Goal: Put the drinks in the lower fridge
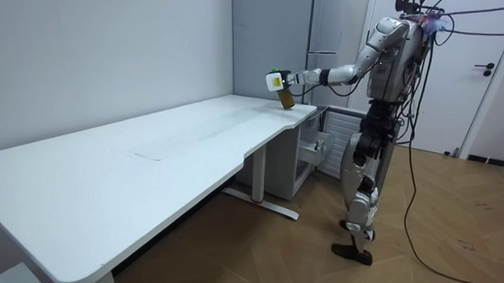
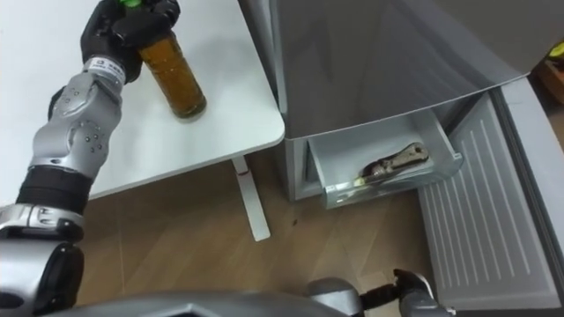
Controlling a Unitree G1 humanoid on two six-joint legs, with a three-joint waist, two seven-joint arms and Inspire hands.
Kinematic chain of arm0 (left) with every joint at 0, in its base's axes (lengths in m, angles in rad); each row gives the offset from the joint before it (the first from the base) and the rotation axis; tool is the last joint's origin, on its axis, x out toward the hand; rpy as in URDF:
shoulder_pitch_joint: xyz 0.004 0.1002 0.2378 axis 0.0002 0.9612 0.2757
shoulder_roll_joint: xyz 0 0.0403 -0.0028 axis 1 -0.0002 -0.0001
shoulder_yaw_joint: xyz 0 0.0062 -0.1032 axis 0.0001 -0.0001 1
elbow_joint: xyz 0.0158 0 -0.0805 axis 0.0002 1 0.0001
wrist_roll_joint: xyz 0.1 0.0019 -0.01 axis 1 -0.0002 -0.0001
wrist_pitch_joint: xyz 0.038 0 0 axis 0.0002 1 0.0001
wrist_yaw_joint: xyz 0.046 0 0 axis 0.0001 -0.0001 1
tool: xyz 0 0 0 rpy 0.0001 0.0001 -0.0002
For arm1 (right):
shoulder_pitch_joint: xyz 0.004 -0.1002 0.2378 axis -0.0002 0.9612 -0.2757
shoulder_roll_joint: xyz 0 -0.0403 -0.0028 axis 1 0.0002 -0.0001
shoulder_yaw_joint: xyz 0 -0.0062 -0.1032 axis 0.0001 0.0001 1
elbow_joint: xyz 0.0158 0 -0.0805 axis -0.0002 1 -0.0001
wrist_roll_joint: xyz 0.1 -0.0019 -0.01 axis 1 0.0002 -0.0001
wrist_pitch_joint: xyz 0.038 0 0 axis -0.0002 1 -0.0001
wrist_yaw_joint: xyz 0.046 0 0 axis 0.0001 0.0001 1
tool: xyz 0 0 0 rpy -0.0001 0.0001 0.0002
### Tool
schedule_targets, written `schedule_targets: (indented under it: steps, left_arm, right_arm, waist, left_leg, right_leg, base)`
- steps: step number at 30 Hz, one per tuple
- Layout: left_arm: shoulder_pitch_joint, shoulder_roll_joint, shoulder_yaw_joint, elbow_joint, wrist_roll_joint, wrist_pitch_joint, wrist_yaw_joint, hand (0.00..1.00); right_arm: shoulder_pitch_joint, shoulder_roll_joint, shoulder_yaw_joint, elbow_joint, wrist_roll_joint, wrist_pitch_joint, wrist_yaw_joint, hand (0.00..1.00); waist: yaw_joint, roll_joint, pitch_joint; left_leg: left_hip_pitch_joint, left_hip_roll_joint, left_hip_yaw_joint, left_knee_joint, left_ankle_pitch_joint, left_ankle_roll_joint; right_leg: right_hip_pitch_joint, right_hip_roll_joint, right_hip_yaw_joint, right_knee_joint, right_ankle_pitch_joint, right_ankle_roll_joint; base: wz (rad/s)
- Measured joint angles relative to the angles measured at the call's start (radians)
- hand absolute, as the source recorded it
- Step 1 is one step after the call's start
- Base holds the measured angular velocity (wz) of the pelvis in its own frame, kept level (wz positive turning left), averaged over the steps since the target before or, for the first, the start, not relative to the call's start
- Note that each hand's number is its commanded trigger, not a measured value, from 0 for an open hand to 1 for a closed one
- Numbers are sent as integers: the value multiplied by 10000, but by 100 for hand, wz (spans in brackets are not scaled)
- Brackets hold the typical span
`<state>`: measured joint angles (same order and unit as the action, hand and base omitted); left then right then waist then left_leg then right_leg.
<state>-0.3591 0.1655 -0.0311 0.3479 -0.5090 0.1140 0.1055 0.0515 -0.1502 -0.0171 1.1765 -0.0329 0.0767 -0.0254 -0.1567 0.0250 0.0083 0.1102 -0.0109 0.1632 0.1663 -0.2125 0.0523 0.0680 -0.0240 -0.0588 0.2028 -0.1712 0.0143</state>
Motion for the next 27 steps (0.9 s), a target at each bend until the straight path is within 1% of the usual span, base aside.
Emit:
schedule_targets:
  steps: [2,3,4,5,7,8,9,10,12,15,17,20,23,24,27]
  left_arm:
    - [299,-2,-199,-591,4,0,-8,100]
    - [443,-8,-312,-899,-9,1,-11,100]
    - [500,-34,-461,-1204,-8,1,-6,100]
    - [517,-47,-538,-1372,-7,1,-5,100]
    - [1036,-190,-709,-2339,-3,-1,-15,100]
    - [1202,-257,-725,-2580,-6,-1,-43,100]
    - [1485,-372,-728,-2995,-7,-3,-95,100]
    - [1749,-421,-742,-3264,-24,-8,-142,100]
    - [1977,-417,-862,-3352,-31,-20,-204,100]
    - [2300,-422,-1083,-3352,-9,-21,-267,100]
    - [2523,-407,-1085,-3351,-7,-27,-304,100]
    - [2787,-410,-1121,-3351,-6,-53,-328,100]
    - [2914,-396,-1222,-3352,-51,-100,-504,100]
    - [2951,-391,-1361,-3352,-109,-122,-579,100]
    - [3120,-425,-1443,-3353,-293,-281,-959,100]
  right_arm:
    - [-17,27,272,-246,246,-47,3,0]
    - [-24,40,516,-410,384,-124,5,0]
    - [-26,42,814,-646,404,-137,14,0]
    - [-37,53,888,-744,398,-157,39,0]
    - [10,131,1140,-1208,367,-257,149,0]
    - [62,183,1141,-1360,364,-300,175,0]
    - [88,318,1149,-1543,367,-376,218,0]
    - [96,425,1231,-1732,412,-383,292,0]
    - [133,484,1538,-2102,544,-392,366,0]
    - [71,584,1617,-2223,675,-626,491,0]
    - [58,664,1632,-2251,673,-723,561,0]
    - [73,673,1932,-2546,668,-744,724,0]
    - [115,654,2133,-3266,675,-753,871,0]
    - [171,640,2219,-3671,681,-759,931,0]
    - [193,657,2414,-4399,741,-822,996,0]
  waist:
    - [12,-91,-6]
    - [84,-154,-18]
    - [229,-225,-41]
    - [292,-257,-44]
    - [423,-321,-71]
    - [487,-322,-74]
    - [553,-321,-73]
    - [605,-317,-73]
    - [684,-316,-73]
    - [802,-317,-70]
    - [811,-313,-67]
    - [833,-306,-61]
    - [971,-292,-54]
    - [995,-294,-54]
    - [1071,-293,-56]
  left_leg:
    - [-32,2,-14,29,1,-1]
    - [-56,4,-10,61,1,-1]
    - [-151,4,3,113,0,-2]
    - [-203,4,-7,131,0,-1]
    - [-256,3,-38,205,0,-2]
    - [-254,4,-39,214,0,-2]
    - [-252,5,-54,213,0,-2]
    - [-273,5,-123,228,0,-2]
    - [-309,5,-214,266,0,-2]
    - [-323,2,-356,324,-2,-2]
    - [-326,4,-441,325,-3,-4]
    - [-356,-3,-551,325,-3,-4]
    - [-465,-10,-563,336,-4,-3]
    - [-474,-12,-562,378,-1,0]
    - [-471,-11,-568,399,-1,0]
  right_leg:
    - [-3,-4,-16,-5,0,0]
    - [-21,-6,-8,-3,0,0]
    - [-108,-10,12,-3,0,0]
    - [-159,-14,8,7,0,-1]
    - [-148,-30,-1,2,2,-2]
    - [-136,-31,-3,1,2,-2]
    - [-135,-28,0,1,2,-2]
    - [-122,-34,-42,5,2,-3]
    - [-107,-50,-230,9,4,-6]
    - [1,-57,-381,-2,5,-8]
    - [69,-62,-490,3,5,-8]
    - [104,-68,-579,4,5,-8]
    - [30,-80,-604,3,6,-9]
    - [25,-93,-668,2,7,-12]
    - [39,-118,-838,3,8,-12]
  base:
    - [0]
    - [-4]
    - [-5]
    - [0]
    - [7]
    - [0]
    - [6]
    - [9]
    - [17]
    - [17]
    - [17]
    - [11]
    - [1]
    - [4]
    - [1]
